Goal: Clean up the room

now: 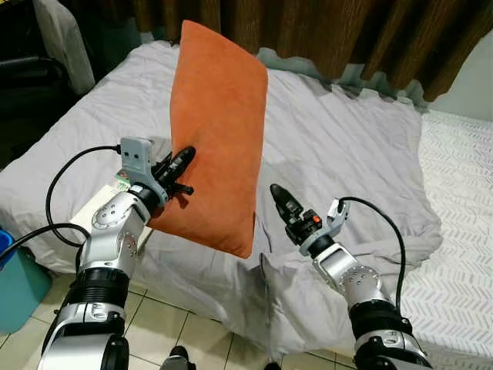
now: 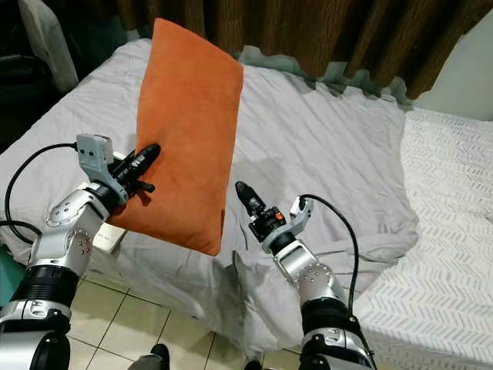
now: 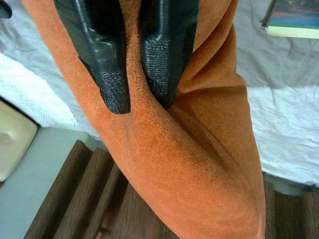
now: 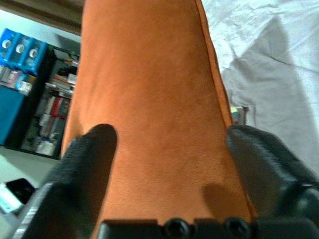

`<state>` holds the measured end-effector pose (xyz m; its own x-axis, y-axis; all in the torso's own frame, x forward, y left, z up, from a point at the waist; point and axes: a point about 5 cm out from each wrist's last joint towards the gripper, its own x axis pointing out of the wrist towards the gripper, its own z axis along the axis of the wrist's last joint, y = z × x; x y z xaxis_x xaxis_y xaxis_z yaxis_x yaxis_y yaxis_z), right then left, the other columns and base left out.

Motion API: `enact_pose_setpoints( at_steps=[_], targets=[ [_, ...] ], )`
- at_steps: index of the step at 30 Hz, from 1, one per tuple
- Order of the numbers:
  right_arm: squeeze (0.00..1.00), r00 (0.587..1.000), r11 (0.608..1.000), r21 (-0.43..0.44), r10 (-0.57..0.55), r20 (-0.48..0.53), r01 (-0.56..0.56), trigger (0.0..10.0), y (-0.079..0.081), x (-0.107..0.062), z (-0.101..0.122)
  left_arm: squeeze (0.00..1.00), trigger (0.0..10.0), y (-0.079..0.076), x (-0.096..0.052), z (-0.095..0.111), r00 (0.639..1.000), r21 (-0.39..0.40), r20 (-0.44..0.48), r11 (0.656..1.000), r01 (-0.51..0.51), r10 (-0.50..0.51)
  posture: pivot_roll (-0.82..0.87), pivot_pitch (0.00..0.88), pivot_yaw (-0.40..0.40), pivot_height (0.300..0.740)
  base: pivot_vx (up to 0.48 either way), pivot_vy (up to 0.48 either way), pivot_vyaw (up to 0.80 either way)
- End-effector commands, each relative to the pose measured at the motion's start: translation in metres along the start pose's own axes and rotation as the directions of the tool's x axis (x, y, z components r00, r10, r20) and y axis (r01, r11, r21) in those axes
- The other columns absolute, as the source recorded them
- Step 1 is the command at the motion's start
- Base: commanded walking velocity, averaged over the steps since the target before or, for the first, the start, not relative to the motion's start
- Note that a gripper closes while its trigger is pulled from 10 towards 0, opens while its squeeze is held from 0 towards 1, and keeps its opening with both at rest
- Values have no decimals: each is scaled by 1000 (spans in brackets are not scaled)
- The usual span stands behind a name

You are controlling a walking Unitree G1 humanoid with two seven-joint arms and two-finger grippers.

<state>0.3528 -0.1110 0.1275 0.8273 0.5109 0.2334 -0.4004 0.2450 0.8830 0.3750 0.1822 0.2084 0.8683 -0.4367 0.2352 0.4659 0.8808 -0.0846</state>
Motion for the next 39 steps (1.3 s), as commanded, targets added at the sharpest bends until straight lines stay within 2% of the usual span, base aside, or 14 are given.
enact_pose_setpoints(
  at_steps=[1,5,6,10,14,17,20,21,27,30,32,34,36,39],
  targets=[
    [1000,997,997,22,70,-40,-69,10000,6,0,-3,0,0,-1,3,19,994,-26,106,1000,17,-14,105,159,-99,740,0,0,0],
    [1000,995,997,42,70,-74,-67,10000,6,0,-11,0,0,-2,3,22,992,-74,129,997,18,-9,107,160,-97,740,0,0,0],
    [0,993,995,75,75,-87,-69,10000,4,0,-14,0,0,-1,4,23,988,-136,152,991,8,13,109,161,-97,740,0,0,0],
    [0,985,990,117,100,-139,-84,10000,3,0,-29,0,0,2,4,25,980,-252,191,968,1,49,110,160,-95,740,0,0,0],
    [0,979,990,123,96,-181,-74,10000,1,3,-43,0,0,1,4,24,976,-326,207,945,3,68,115,160,-93,740,0,0,0],
    [0,969,992,99,102,-225,-82,10000,1,5,-52,0,0,-1,2,23,974,-368,217,930,20,64,117,158,-92,740,0,0,0],
    [0,967,994,76,91,-240,-75,10000,-2,5,-54,0,0,-2,2,23,974,-370,218,929,27,59,122,159,-93,740,0,0,0],
    [0,966,998,32,65,-249,-59,10000,-7,3,-52,0,0,-3,1,24,973,-374,223,927,38,50,125,158,-95,740,0,0,0],
    [0,967,998,-53,13,-254,-28,10000,-16,0,-47,0,0,-8,0,25,974,-393,228,916,82,11,127,158,-95,740,0,0,0],
    [0,965,990,-135,-11,-262,-26,10000,-20,0,-45,0,0,-21,-1,23,974,-406,218,902,147,-61,131,159,-94,740,0,0,0],
    [0,971,978,-210,-48,-235,-2,10000,-23,0,-34,0,0,-28,-3,21,973,-397,205,900,181,-105,141,159,-96,740,0,0,0],
    [0,971,978,-210,-48,-235,-2,10000,-23,0,-34,0,0,-28,-3,21,973,-397,205,900,181,-105,141,159,-96,740,0,0,0],
    [0,975,947,-320,-100,-200,31,10000,-27,-1,-17,0,0,-32,-5,20,973,-393,187,898,199,-134,149,160,-98,740,0,0,0],
    [0,976,925,-377,-127,-179,51,10000,-28,-2,-8,0,0,-34,-8,19,974,-395,178,897,200,-140,150,159,-99,740,0,0,0]
  ],
)
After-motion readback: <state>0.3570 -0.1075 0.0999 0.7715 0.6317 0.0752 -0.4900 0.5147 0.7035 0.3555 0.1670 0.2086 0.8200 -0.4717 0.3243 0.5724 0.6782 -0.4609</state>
